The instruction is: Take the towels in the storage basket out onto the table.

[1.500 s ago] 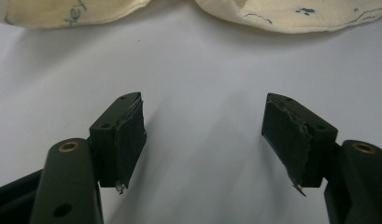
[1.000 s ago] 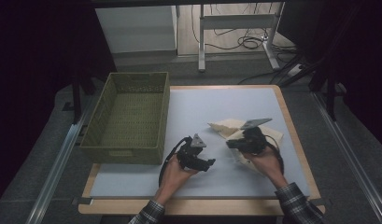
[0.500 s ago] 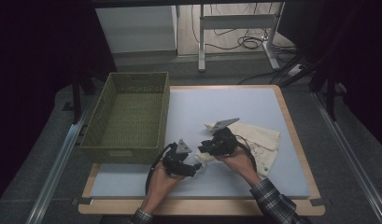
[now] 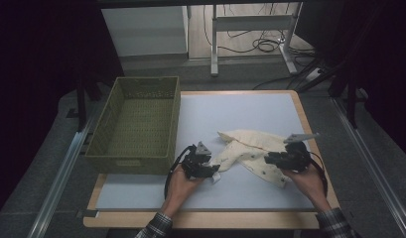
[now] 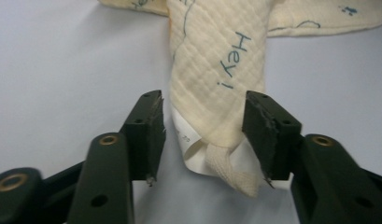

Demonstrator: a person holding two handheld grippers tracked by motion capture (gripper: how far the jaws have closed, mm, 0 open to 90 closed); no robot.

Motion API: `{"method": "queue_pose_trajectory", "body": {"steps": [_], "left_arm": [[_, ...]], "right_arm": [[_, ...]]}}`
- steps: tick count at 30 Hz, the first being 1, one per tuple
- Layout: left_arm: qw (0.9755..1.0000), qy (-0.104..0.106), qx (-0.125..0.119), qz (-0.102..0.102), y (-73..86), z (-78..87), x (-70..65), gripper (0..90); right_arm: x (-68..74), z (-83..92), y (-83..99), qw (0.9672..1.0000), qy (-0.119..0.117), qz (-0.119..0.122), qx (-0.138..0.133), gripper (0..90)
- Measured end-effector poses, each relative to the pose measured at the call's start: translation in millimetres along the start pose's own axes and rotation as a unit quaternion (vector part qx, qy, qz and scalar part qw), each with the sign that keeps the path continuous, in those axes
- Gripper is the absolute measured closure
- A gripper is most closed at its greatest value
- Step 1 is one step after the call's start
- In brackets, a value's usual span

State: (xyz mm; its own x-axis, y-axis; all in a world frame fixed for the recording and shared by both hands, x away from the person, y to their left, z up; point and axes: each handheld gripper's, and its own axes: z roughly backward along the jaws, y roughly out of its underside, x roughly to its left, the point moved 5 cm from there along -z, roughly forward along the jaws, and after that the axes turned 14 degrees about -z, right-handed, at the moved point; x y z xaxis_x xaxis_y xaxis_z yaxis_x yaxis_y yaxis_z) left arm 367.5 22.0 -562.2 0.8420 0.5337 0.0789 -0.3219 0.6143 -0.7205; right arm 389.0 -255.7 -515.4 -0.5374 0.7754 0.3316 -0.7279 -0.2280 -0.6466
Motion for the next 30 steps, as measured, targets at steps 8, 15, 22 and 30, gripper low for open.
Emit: {"method": "queue_pose_trajectory", "body": {"steps": [8, 15, 22, 30], "left_arm": [[1.0, 0.002, 0.004, 0.001, 0.5, -3.2, -1.1, 57.3], [0.9999, 0.0, 0.004, -0.013, 2.0, -8.4, -6.0, 66.4], [0.9998, -0.003, 0.001, -0.022, -1.2, 3.3, -5.3, 86.6], [0.9997, -0.001, -0.016, -0.017, 2.5, 45.6, -17.7, 86.1]], "right_arm": [[-4.2, 24.8, 61.0, 0.9998, 0.011, 0.004, 0.015, 67.6], [1.8, 22.0, 83.4, 0.9958, 0.059, 0.069, 0.011, 78.7], [-0.7, 31.4, 84.3, 0.9951, 0.069, 0.071, 0.011, 88.6], [-4.5, 73.4, 91.9, 0.9975, 0.056, 0.042, -0.013, 88.4]]}}
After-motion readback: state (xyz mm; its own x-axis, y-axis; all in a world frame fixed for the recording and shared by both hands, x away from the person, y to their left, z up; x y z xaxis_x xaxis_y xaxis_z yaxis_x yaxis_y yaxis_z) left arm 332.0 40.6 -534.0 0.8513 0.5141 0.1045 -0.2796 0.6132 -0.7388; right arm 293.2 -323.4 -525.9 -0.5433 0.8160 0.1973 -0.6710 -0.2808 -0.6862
